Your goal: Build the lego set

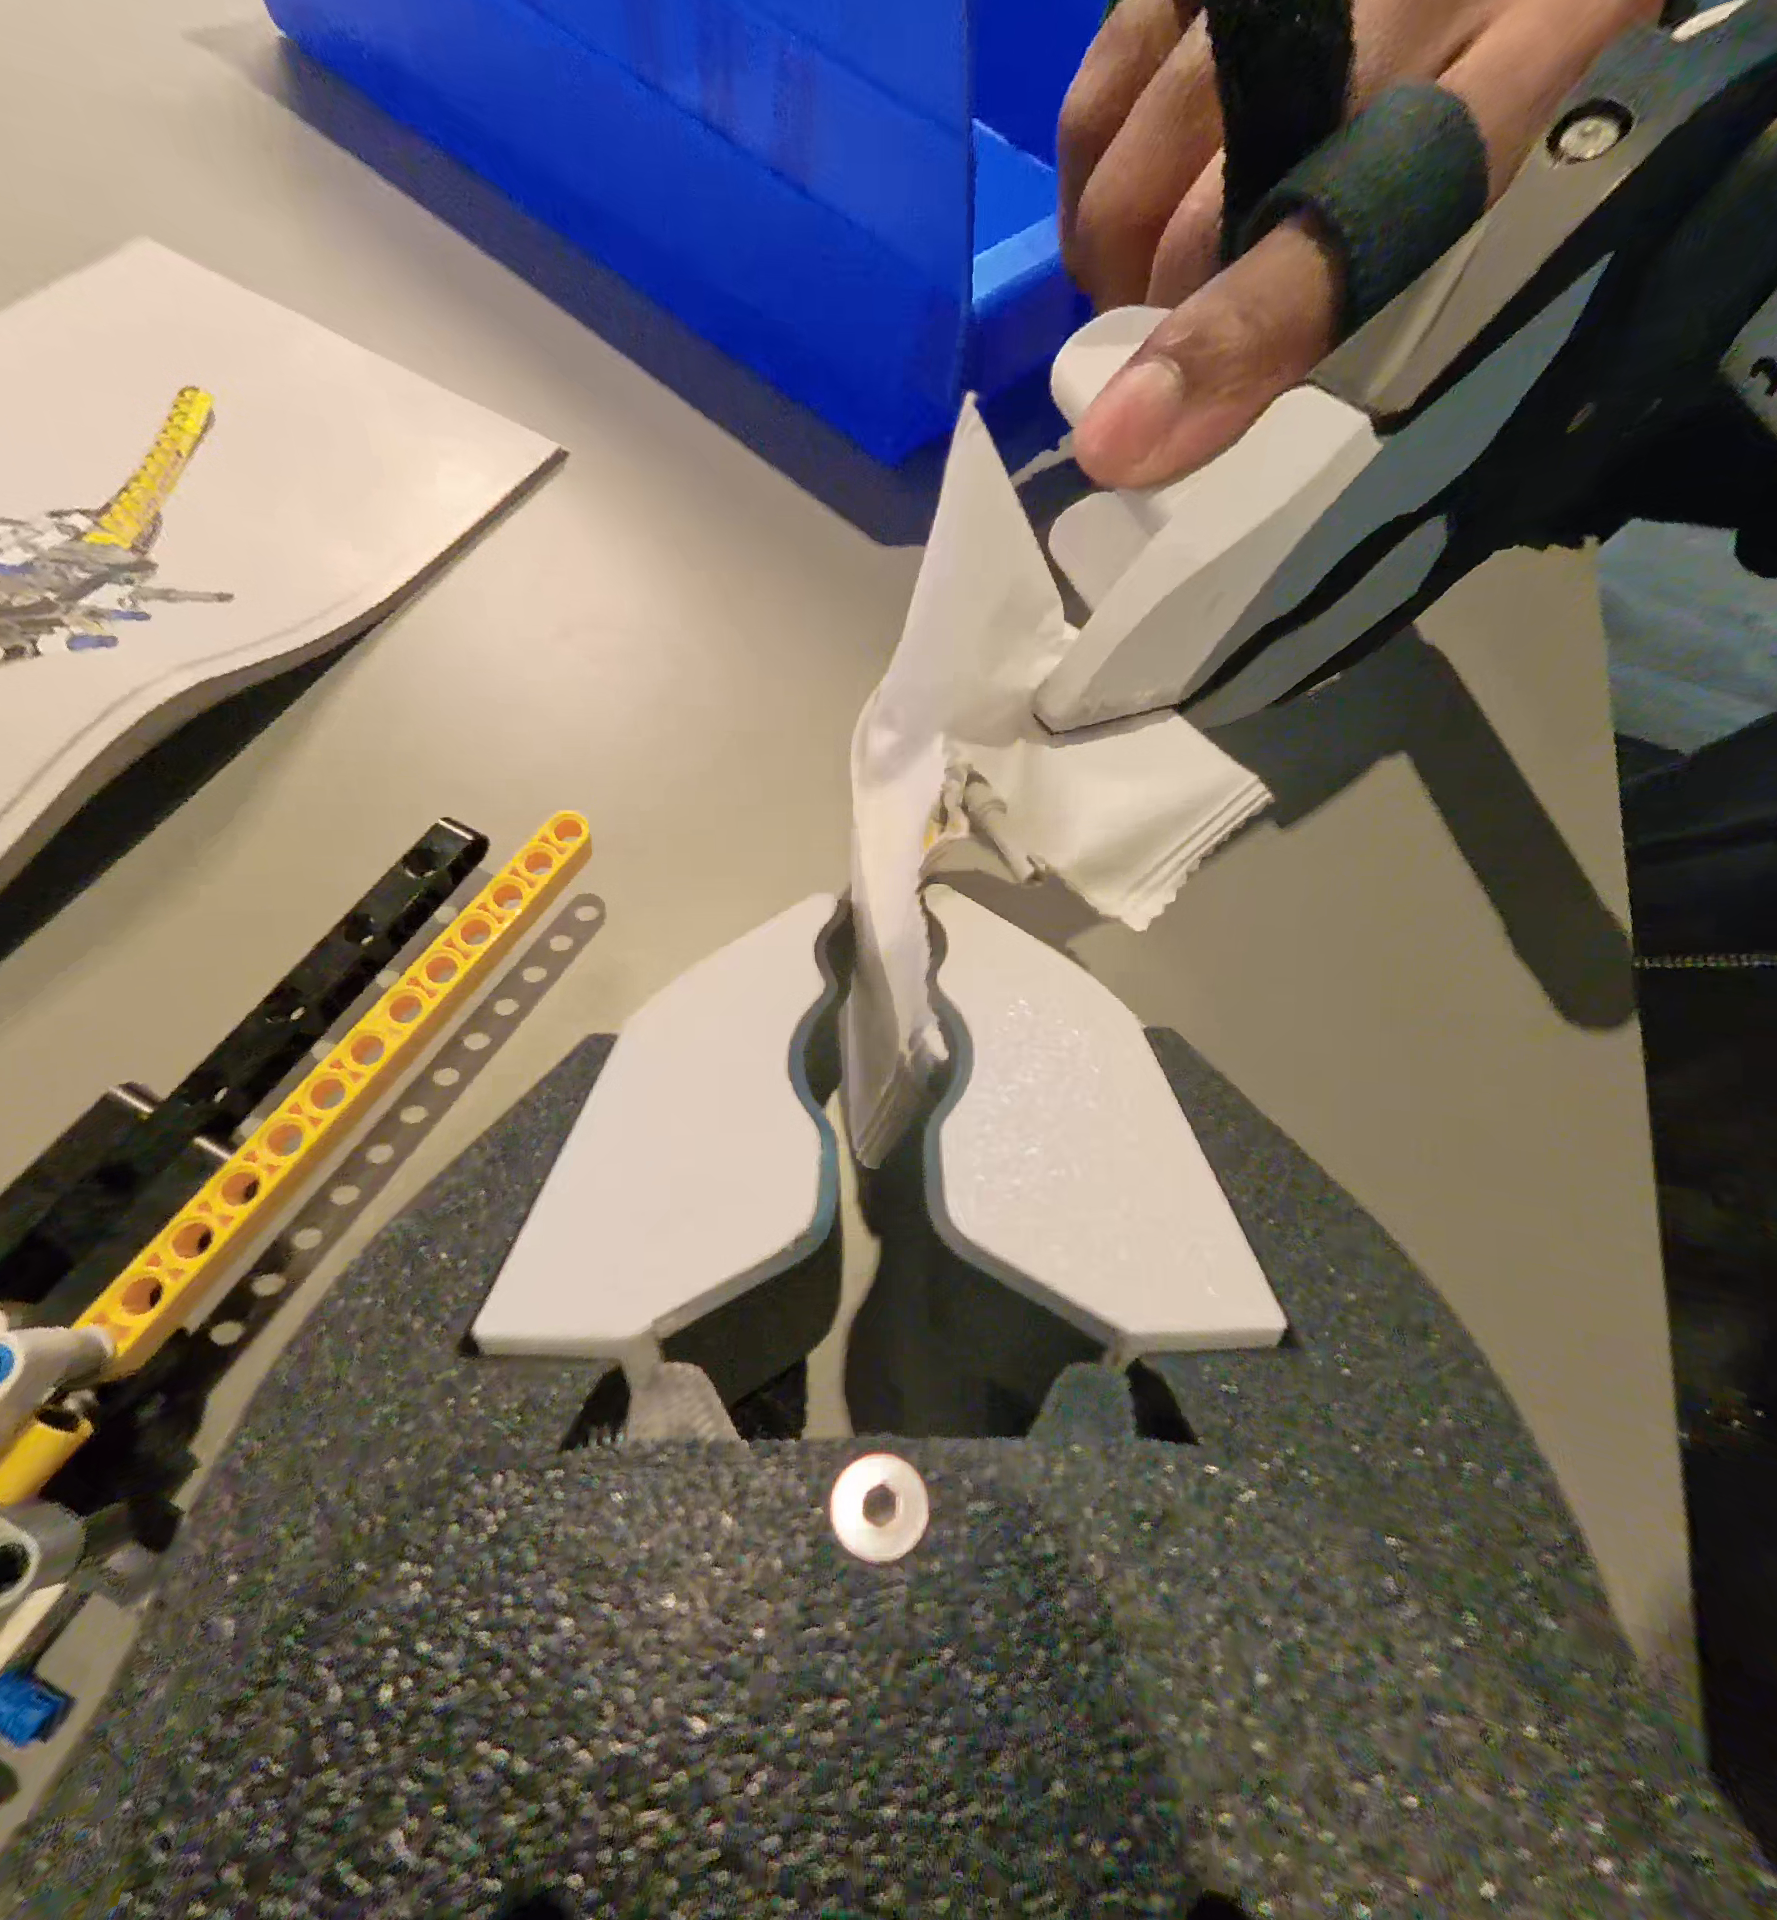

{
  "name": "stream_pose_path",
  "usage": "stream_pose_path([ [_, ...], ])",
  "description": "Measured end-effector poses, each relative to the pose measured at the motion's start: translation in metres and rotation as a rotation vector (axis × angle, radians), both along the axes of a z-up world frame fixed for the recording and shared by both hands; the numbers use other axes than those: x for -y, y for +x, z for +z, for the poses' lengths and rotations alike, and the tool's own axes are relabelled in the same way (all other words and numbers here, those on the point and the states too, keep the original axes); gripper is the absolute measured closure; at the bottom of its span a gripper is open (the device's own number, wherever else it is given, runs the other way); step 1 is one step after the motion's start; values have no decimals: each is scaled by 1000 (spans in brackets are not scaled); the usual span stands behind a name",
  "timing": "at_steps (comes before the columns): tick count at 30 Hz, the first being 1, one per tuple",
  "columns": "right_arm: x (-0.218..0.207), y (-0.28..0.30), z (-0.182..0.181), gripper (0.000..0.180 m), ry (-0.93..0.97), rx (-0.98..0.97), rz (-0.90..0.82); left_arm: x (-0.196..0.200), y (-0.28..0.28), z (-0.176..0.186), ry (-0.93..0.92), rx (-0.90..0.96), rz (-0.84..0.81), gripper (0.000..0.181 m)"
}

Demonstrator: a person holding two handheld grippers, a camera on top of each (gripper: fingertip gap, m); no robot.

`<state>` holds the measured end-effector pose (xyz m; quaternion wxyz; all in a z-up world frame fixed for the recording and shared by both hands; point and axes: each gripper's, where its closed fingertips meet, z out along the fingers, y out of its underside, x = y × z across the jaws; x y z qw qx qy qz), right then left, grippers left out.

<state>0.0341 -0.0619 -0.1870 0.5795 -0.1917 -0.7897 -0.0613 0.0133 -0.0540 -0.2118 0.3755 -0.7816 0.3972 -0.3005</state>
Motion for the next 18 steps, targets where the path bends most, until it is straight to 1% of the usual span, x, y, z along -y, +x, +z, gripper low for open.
stream_pose_path([
  [18,1,10,-6,180,-56,29,25,4,3,-2,-97,46,-58,170],
])
